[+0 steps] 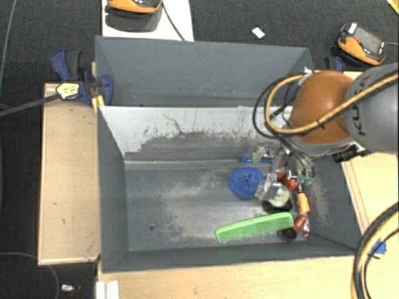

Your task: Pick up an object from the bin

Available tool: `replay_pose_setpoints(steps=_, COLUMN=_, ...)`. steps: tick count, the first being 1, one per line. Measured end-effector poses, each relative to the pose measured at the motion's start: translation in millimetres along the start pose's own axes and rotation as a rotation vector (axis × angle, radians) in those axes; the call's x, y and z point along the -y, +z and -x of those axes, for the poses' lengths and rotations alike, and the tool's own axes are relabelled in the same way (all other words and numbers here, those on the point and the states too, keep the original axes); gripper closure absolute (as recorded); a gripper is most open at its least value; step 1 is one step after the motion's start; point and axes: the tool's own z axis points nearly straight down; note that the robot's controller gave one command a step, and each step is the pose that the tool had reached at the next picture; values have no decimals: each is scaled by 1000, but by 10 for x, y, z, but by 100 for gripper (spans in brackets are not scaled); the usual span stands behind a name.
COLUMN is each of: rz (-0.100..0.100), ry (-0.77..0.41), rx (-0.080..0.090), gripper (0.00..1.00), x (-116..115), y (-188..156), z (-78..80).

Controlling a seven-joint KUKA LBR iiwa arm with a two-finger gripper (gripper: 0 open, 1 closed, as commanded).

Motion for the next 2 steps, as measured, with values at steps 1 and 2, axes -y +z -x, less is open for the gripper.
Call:
replay_pose_setpoints(steps=1, rz=8, ry=-57, rx=6, gripper=0, x=-88, y=403, z=120)
replay_pose_setpoints(steps=2, rz=4, ry=75, rx=3, gripper=100, x=-274, y=386, z=89)
